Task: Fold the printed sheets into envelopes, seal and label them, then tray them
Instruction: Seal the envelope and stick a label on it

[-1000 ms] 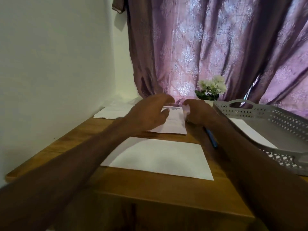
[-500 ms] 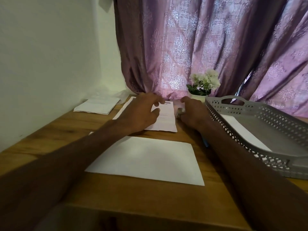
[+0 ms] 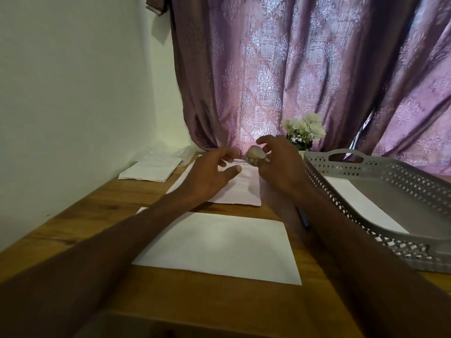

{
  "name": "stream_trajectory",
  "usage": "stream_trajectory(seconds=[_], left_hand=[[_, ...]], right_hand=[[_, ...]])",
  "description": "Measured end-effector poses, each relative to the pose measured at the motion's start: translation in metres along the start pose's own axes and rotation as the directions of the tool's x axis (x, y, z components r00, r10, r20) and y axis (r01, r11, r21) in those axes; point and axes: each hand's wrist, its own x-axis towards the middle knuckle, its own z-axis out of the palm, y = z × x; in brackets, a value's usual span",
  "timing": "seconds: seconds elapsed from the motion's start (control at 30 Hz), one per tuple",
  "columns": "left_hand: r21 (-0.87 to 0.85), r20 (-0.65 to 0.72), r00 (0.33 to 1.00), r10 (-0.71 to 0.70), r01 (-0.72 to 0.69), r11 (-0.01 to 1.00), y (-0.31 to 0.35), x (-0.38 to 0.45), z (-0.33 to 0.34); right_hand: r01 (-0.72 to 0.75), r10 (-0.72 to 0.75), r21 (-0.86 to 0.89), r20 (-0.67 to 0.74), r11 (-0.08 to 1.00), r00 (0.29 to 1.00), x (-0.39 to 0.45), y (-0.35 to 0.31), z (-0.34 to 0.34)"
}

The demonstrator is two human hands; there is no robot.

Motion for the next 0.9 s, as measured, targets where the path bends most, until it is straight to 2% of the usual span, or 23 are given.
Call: stream_trajectory(seconds=[0.1, 0.2, 0.43, 0.63, 0.9], left_hand=[[-0.167, -0.028, 0.999, -0.040, 0.035, 0.985, 0.001, 0.004, -0.002], [-0.367, -0.019, 0.998, -0.067, 0.056, 0.928, -0.002, 0.008, -0.003], [-0.553, -0.011, 0.994, -0.109, 0.084, 0.829, -0.012, 0.010, -0.006], [-0.588, 0.003, 0.992, -0.126, 0.104, 0.802, -0.012, 0.012, -0.007], [-0.464, -0.083, 0.992, -0.097, 0.048, 0.884, -0.016, 0.011, -0.008]], right_hand=[[-0.009, 0.008, 0.125, 0.009, 0.992, 1.000, 0.001, -0.012, 0.004], [-0.028, 0.017, 0.234, 0.049, 0.972, 0.999, 0.000, -0.021, 0.006], [-0.036, 0.008, 0.346, 0.081, 0.938, 0.997, -0.003, -0.028, 0.006], [-0.106, 0.041, 0.439, 0.156, 0.892, 0.987, -0.002, -0.028, 0.004], [-0.188, 0.126, 0.480, 0.159, 0.857, 0.979, 0.001, -0.023, 0.009]])
